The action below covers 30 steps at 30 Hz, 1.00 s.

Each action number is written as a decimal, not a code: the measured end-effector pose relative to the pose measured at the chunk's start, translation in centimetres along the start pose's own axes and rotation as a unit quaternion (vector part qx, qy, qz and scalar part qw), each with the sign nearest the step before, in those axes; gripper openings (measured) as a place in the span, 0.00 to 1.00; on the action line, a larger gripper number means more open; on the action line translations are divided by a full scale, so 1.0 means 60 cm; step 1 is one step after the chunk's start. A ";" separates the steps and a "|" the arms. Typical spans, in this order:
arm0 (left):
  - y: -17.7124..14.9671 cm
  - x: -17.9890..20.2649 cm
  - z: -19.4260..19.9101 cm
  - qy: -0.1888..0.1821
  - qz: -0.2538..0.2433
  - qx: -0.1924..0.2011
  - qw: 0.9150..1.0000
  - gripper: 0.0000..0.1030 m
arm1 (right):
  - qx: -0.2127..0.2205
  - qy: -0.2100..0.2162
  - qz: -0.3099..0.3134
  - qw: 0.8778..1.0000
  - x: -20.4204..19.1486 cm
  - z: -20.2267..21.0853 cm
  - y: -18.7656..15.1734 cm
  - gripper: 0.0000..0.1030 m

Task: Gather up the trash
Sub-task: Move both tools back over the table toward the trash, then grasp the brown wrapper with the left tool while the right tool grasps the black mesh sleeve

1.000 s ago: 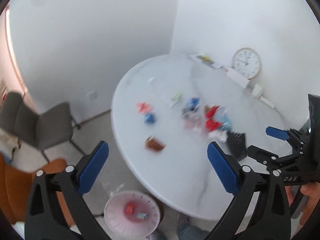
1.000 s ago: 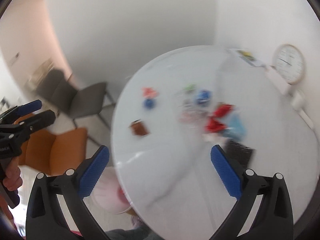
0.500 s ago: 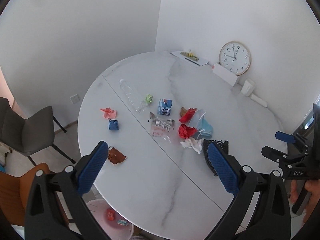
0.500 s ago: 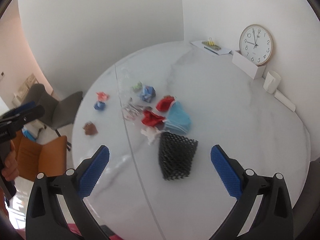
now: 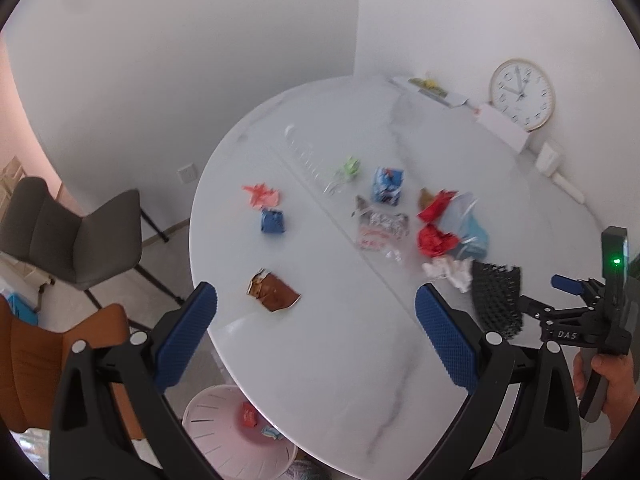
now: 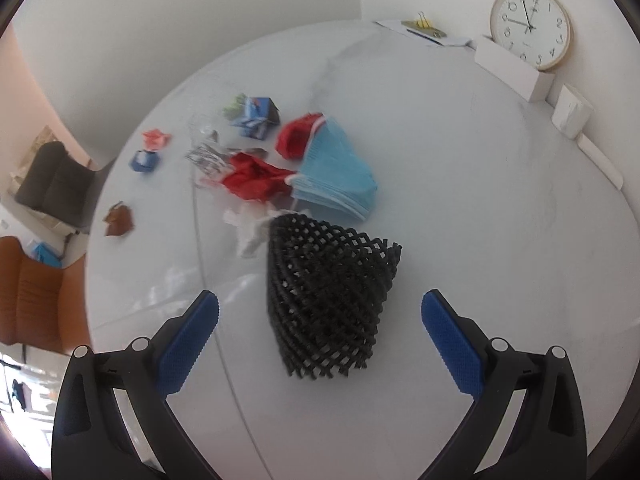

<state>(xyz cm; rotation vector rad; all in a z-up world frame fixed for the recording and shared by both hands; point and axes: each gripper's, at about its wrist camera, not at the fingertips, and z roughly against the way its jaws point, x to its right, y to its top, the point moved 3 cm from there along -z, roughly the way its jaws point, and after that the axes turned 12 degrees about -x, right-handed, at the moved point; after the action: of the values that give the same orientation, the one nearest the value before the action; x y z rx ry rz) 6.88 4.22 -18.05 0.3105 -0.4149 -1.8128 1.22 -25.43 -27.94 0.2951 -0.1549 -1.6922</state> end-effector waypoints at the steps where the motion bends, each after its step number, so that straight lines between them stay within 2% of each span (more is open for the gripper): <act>1: 0.000 -0.002 -0.017 0.005 -0.001 -0.007 1.000 0.92 | -0.003 -0.001 -0.005 1.000 0.002 -0.007 0.001 0.98; 5: 0.001 -0.015 -0.092 0.009 0.002 -0.032 0.999 0.92 | -0.025 -0.017 -0.020 0.999 0.005 -0.044 -0.002 0.98; 9: 0.007 -0.049 -0.183 0.016 0.026 -0.059 0.998 0.92 | -0.041 -0.038 -0.023 0.998 0.000 -0.079 -0.006 0.95; 11: 0.013 -0.071 -0.227 0.022 0.049 -0.068 0.996 0.92 | -0.048 -0.042 -0.019 0.998 -0.002 -0.092 -0.007 0.78; 12: 0.016 -0.080 -0.243 0.025 0.058 -0.072 0.995 0.92 | -0.057 -0.045 -0.020 0.997 -0.003 -0.101 -0.009 0.73; 17: 0.028 -0.106 -0.304 0.047 0.082 -0.091 0.991 0.92 | -0.061 -0.041 -0.030 0.997 0.001 -0.104 -0.013 0.25; 22: 0.032 -0.111 -0.330 0.058 0.102 -0.106 0.987 0.92 | -0.055 -0.025 -0.033 0.998 -0.002 -0.069 -0.022 0.22; 27: 0.035 -0.105 -0.352 0.073 0.108 -0.117 0.985 0.92 | -0.023 -0.001 -0.014 1.000 -0.034 0.007 -0.019 0.22; 30: 0.031 -0.106 -0.361 0.068 0.117 -0.123 0.983 0.84 | -0.008 0.031 0.014 0.999 -0.073 0.031 -0.002 0.23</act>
<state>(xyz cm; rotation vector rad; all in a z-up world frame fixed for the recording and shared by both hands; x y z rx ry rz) 19.28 7.26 -36.76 0.2035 -0.1223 -1.5814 1.08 -21.23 -25.74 0.3313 -0.0996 -1.6537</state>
